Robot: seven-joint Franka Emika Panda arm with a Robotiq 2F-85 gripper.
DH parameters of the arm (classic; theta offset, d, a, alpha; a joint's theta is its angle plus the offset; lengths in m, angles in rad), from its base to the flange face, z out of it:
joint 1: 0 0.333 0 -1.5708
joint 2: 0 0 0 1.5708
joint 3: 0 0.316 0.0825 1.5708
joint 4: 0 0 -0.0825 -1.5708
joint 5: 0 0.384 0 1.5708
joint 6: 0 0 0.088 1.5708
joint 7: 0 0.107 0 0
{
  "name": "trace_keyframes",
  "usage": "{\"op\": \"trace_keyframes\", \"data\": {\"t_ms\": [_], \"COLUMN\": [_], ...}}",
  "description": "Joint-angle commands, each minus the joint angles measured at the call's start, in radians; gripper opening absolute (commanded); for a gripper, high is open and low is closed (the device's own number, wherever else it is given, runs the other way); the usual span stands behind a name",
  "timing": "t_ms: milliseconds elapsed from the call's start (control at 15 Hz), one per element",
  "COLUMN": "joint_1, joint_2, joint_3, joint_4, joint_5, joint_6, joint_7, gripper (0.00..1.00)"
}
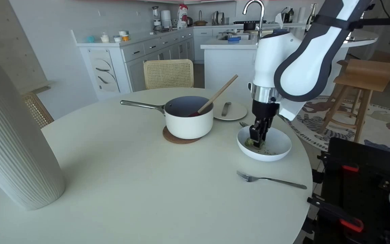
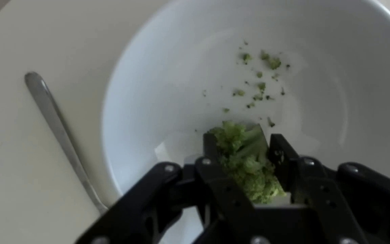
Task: Take the broccoli from the white bowl and put it in the white pot then take the wooden spatula out of the pot and put it on the table then put the white lid on the pot
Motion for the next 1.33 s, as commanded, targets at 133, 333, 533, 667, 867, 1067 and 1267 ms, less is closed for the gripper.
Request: {"op": "trace_keyframes", "data": {"t_ms": [133,333,533,667,867,1067,1267], "joint_1": [0.017,0.016,0.014,0.014,0.011,0.010,0.006], "joint_2": [0.001,-0.016,-0.025,-0.026,-0.045,-0.095,-0.155], "joint_3": [-0.016,-0.014,-0.009,-0.008,-0.004,0.000,0.007], "joint_4": [0.014,0.014,0.013,0.013,0.009,-0.002,-0.009], "joint_5": [-0.036,-0.038,-0.031,-0.030,-0.021,-0.016,-0.015], "joint_6": [0.019,0.014,0.010,0.010,0.000,-0.016,-0.041], "joint_7": [0.041,0.040,0.032,0.030,0.023,0.018,0.017], "gripper": [0.11,0.00,0.01,0.02,0.01,0.01,0.01]}}
